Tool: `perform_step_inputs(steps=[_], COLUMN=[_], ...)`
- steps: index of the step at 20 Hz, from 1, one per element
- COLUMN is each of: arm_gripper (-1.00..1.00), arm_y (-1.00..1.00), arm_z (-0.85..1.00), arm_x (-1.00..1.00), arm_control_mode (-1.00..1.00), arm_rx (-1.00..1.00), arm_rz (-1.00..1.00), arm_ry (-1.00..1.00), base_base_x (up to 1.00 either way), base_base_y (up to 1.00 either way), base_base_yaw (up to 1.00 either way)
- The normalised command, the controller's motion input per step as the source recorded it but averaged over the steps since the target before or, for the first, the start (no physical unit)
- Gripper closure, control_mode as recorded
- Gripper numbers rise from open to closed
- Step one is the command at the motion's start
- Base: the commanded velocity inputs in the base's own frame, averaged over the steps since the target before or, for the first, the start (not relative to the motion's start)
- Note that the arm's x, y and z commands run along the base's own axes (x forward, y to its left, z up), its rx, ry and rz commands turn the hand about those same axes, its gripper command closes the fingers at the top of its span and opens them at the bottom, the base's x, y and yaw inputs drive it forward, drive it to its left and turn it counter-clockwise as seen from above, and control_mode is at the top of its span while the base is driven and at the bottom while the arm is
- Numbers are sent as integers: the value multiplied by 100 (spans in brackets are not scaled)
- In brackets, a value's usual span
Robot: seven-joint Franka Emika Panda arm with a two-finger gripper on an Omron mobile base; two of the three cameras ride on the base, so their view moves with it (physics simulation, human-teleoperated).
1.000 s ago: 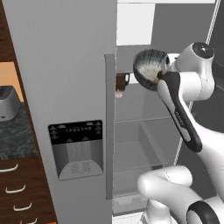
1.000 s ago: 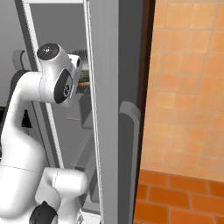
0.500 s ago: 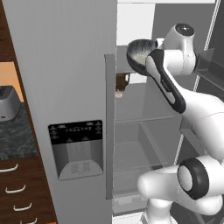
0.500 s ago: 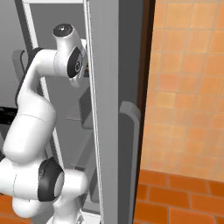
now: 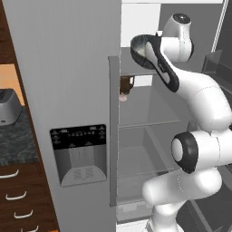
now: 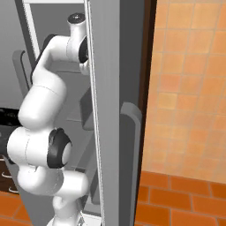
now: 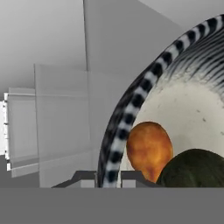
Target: Pick the chicken drumstick and cucumber from their plates and place them in the bowl. Then put the bowl in the fridge.
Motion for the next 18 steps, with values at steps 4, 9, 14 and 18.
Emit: perform_step_inputs(steps=[4, 9, 14, 18], arm_gripper=[100, 100, -100, -100], arm_y=[-20, 0, 4, 1], arm_z=[-27, -46, -65, -35], arm_x=[66, 62, 50, 43], arm_control_mode=[-100, -100, -100, -100], arm_rx=[0, -3, -8, -3], arm_rz=[2, 5, 8, 5], arm_ry=[0, 5, 3, -5], base_base_x=[0, 0, 0, 0], base_base_y=[0, 0, 0, 0], base_base_yaw=[0, 0, 0, 0])
